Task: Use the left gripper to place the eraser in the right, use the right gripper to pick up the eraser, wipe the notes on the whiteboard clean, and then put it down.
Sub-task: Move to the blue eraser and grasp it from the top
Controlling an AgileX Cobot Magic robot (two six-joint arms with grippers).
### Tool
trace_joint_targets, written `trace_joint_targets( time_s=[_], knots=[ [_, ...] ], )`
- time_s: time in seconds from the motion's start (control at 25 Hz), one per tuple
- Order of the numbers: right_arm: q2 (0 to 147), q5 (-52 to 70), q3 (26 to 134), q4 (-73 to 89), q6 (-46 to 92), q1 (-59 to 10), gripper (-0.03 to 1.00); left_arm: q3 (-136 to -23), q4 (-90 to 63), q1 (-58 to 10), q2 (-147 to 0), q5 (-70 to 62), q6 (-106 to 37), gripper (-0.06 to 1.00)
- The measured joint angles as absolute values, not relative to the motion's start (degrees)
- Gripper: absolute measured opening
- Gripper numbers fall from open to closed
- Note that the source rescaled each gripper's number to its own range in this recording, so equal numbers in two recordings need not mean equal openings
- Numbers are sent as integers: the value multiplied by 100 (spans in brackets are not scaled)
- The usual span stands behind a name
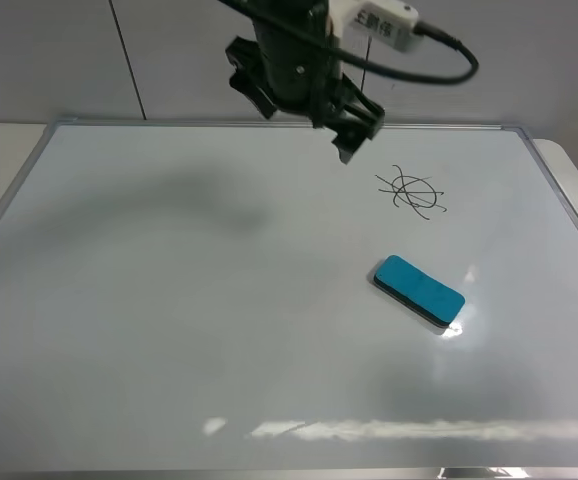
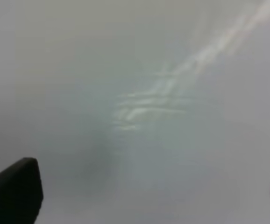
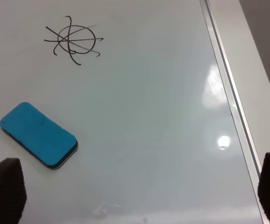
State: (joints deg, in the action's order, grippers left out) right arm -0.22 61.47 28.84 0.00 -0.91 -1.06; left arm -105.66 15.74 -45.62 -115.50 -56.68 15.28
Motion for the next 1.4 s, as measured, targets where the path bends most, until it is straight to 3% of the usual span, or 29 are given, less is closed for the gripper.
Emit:
trace_joint_targets(
  time_s=[0.48, 0.8, 1.04, 1.24, 1.4],
  knots=[
    [-22, 6147, 2884, 0, -91, -106, 100, -10558, 1598, -3001, -9112, -6838, 1075, 100],
    [-22, 6147, 2884, 0, -91, -106, 100, -10564, 1724, -2046, -6759, -6900, 798, 100],
    [-22, 6147, 2884, 0, -91, -106, 100, -10535, 1862, -1727, -4895, -6900, 777, 100],
    [-22, 6147, 2884, 0, -91, -106, 100, -9765, 1875, -1727, -3382, -6900, 769, 100],
    [-22, 6147, 2884, 0, -91, -106, 100, -8379, 1879, -1493, -2278, -6905, 816, 100]
  ],
)
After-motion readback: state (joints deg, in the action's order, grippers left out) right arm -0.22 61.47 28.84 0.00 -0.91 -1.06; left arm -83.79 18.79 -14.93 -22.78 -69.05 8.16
